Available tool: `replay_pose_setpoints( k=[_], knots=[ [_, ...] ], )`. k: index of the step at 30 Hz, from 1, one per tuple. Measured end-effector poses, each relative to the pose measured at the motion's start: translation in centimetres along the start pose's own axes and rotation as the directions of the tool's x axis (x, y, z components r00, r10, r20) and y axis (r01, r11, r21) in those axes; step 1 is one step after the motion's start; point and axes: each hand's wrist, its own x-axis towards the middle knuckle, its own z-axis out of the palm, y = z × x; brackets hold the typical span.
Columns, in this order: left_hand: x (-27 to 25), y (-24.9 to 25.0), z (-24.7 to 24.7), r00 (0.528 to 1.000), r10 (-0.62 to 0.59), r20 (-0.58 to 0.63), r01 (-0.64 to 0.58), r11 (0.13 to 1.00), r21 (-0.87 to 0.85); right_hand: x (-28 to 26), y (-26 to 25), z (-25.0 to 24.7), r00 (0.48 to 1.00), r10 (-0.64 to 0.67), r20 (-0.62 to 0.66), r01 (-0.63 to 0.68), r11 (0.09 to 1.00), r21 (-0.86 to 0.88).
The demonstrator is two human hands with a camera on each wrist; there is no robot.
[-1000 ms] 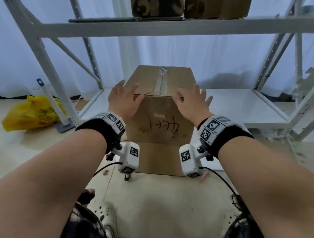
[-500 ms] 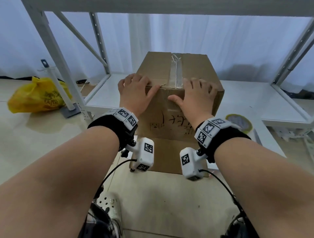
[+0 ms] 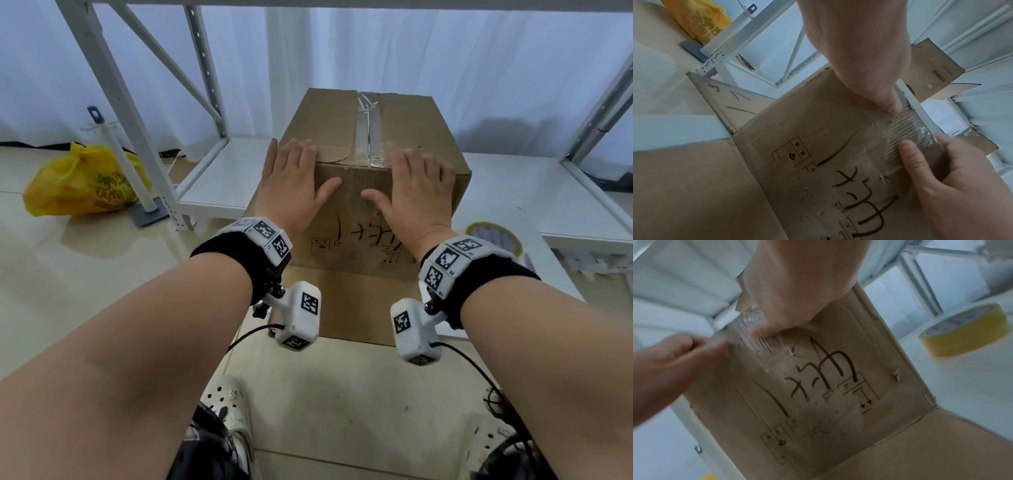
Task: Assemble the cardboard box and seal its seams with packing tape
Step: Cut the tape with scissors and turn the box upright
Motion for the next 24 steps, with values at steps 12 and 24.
replay_pose_setpoints(
  k=[12, 24],
  knots=[
    [1.1, 4.2, -0.3, 0.971, 0.228, 0.071, -0.231, 0.972, 0.033, 1.4, 1.7, -1.8, 0.987, -0.115, 0.108, 0.108, 0.991, 0.074],
    [4.2, 5.0, -1.9, 0.918, 0.267, 0.295, -0.301, 0.950, 0.076, 2.6, 2.4, -2.7, 0.953, -0.022, 0.301, 0.026, 1.000, -0.012]
  ],
)
